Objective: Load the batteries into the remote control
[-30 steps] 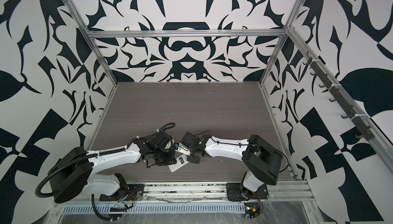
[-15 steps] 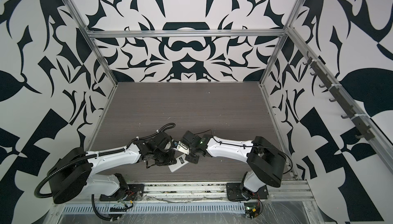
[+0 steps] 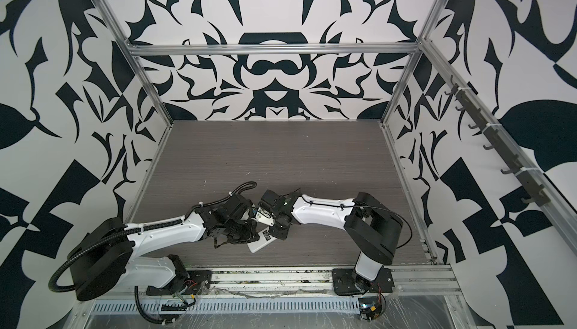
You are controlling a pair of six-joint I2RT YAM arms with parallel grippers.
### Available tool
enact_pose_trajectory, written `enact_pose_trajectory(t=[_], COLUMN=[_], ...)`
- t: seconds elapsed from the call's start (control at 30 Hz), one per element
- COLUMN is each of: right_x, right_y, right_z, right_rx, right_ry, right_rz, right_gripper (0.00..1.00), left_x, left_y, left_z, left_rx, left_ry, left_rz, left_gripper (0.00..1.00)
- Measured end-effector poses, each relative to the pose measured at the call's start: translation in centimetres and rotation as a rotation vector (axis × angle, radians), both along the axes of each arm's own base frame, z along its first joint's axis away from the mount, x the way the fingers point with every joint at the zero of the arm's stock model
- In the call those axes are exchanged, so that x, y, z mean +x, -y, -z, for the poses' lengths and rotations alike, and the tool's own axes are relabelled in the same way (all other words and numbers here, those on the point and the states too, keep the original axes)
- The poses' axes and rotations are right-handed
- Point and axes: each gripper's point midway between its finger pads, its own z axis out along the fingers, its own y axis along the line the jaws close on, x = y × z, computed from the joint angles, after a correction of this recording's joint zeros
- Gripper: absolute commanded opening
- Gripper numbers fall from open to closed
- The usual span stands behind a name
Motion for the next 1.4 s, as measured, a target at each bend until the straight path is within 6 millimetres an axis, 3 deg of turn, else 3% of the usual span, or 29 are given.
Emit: enact_pose_trajectory(t=[0.77,1.4], right_x=[-0.5,-0.5], right_y=[1.3,1.0], right_z=[0.1,0.5], right_rx=[-0.058,-0.165], right_ry=[-0.038,-0.049], right_rz=[0.012,0.072], right_gripper=[0.0,0.0], left_x=[0.1,0.1], left_y=[0.0,-0.1], left_z=[0.0,0.0], left_rx=[0.002,-0.005], left_ry=[0.004,0.006], left_rz=[-0.001,-0.009], left_gripper=[0.0,0.0])
